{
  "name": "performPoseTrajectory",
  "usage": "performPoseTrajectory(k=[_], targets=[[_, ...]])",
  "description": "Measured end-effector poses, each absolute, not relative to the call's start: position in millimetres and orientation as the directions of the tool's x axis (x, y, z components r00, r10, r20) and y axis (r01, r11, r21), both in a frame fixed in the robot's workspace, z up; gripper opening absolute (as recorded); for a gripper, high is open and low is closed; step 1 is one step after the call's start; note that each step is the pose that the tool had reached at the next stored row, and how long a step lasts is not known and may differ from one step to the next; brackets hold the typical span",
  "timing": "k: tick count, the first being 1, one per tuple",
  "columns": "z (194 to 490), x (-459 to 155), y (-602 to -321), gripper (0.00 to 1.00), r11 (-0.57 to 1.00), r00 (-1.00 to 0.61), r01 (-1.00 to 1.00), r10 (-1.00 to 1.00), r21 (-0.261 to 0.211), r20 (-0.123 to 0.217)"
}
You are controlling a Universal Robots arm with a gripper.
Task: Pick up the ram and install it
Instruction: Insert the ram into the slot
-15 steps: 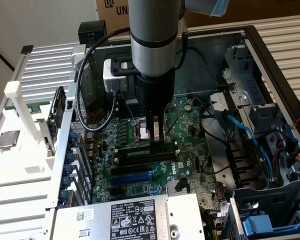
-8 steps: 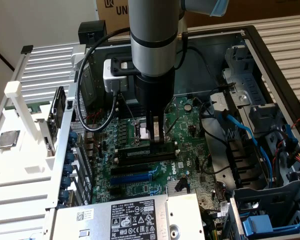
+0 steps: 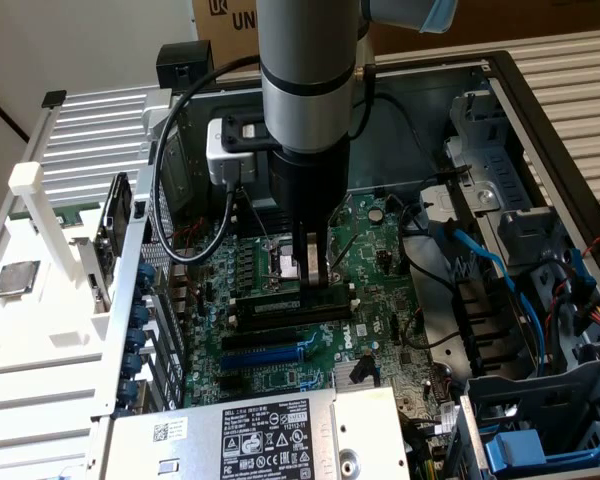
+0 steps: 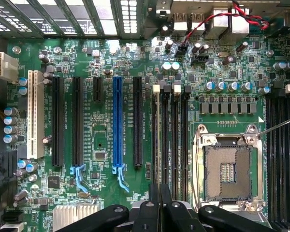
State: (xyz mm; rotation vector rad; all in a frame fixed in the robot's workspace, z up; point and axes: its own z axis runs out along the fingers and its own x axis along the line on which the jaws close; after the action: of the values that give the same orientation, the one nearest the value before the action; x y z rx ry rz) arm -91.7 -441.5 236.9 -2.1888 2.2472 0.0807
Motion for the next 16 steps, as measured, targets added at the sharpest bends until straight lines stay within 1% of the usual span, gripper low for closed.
performPoseTrajectory(k=[16], targets=[[232.2, -91.7, -441.5, 0.12, 0.026, -0.027, -0.999, -0.999, 0.034, -0.038]])
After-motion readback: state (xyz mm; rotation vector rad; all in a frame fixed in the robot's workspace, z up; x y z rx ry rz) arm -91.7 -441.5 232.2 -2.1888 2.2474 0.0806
